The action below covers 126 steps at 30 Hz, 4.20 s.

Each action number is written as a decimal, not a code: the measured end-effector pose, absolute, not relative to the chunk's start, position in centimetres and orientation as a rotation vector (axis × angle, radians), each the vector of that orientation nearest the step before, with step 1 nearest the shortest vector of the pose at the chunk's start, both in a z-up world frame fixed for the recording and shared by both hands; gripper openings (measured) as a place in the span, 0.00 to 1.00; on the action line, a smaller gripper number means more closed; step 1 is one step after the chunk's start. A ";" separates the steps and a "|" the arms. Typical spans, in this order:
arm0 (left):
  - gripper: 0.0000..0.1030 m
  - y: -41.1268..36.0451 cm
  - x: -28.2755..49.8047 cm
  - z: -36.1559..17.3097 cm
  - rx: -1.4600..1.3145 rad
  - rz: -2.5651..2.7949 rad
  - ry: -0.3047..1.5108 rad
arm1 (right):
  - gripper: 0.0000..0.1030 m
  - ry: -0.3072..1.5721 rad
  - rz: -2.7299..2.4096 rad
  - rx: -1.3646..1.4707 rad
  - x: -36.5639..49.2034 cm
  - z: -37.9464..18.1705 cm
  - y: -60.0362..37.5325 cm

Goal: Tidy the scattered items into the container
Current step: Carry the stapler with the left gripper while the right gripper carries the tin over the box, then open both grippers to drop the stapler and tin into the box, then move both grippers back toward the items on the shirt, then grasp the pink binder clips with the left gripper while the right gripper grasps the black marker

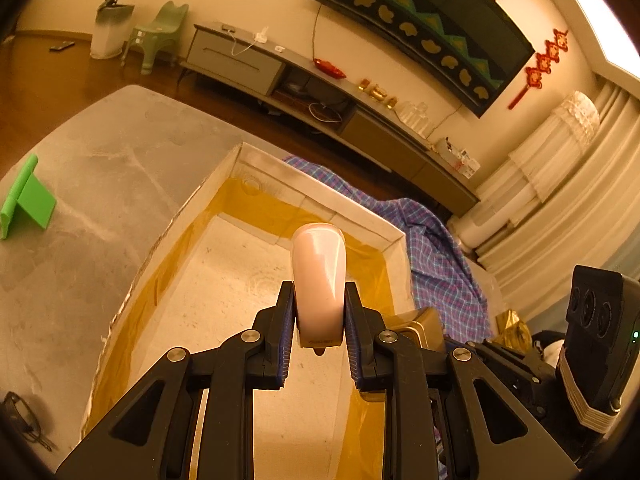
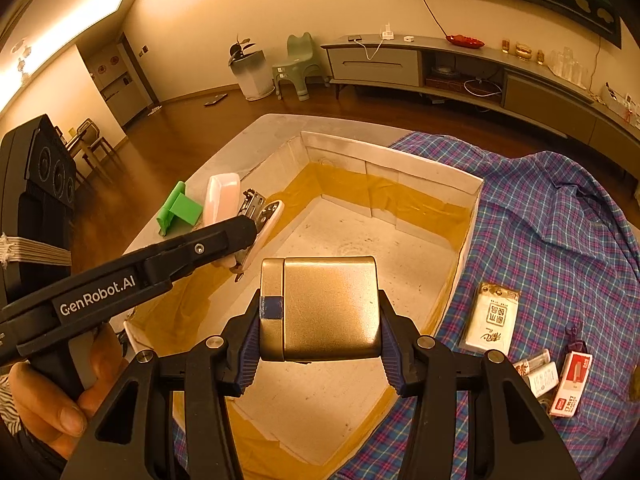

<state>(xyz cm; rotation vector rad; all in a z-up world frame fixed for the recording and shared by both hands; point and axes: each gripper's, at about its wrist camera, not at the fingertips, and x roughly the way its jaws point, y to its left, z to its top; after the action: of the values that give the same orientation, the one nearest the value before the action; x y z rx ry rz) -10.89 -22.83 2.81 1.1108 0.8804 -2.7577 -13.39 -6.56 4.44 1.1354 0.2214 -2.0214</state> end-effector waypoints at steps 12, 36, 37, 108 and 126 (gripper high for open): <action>0.23 -23.8 -15.8 0.5 1.241 -2.668 0.921 | 0.50 0.268 -2.023 1.186 -16.9 3.0 -8.5; 0.42 -27.3 -19.3 -3.7 1.406 -2.563 1.078 | 0.57 0.570 -2.071 1.290 -22.0 -0.6 -14.1; 0.42 -27.5 -18.8 -3.2 1.390 -2.570 1.099 | 0.57 0.560 -2.071 1.284 -21.7 -0.3 -13.8; 0.20 0.3 -12.7 -6.0 1.490 -2.993 0.358 | 0.27 -0.054 -2.251 1.377 -12.1 -8.4 14.5; 0.20 -5.2 -4.8 0.8 1.252 -3.108 0.618 | 0.14 -0.024 -2.290 1.252 -11.3 -4.9 12.3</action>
<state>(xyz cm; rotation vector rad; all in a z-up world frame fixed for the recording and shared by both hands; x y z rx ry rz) -4.82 -5.21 0.82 1.2515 0.6178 -3.1081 -11.35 12.29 -4.86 1.2520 -0.0243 -2.2899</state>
